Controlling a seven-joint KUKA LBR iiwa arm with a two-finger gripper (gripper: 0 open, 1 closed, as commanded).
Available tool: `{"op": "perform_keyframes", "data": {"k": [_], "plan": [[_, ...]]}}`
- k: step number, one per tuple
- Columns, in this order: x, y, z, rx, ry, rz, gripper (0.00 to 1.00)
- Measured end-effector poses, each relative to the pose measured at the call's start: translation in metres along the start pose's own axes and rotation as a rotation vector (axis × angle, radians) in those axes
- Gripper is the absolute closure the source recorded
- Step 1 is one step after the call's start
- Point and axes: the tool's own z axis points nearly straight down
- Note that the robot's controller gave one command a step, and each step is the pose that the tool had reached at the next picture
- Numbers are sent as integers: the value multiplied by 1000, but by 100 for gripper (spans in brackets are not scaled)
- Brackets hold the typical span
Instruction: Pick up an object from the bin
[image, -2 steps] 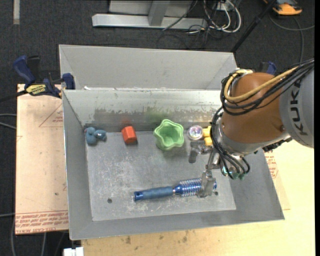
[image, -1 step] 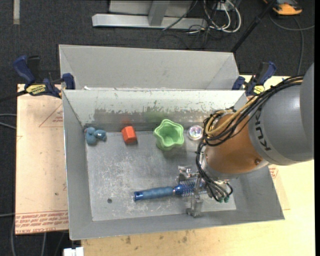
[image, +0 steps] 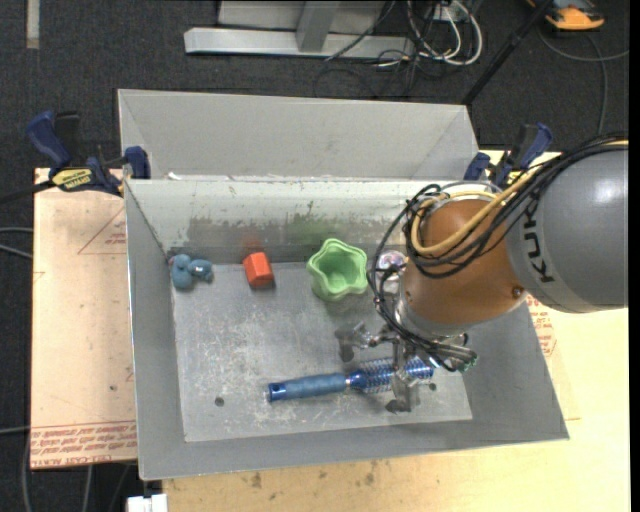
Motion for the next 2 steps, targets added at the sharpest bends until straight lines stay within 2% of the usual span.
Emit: {"op": "perform_keyframes", "data": {"k": [1, 2], "plan": [[0, -26, 0, 0, 1, 72, 0], [-15, -13, 31, -2, 3, -63, 0]]}}
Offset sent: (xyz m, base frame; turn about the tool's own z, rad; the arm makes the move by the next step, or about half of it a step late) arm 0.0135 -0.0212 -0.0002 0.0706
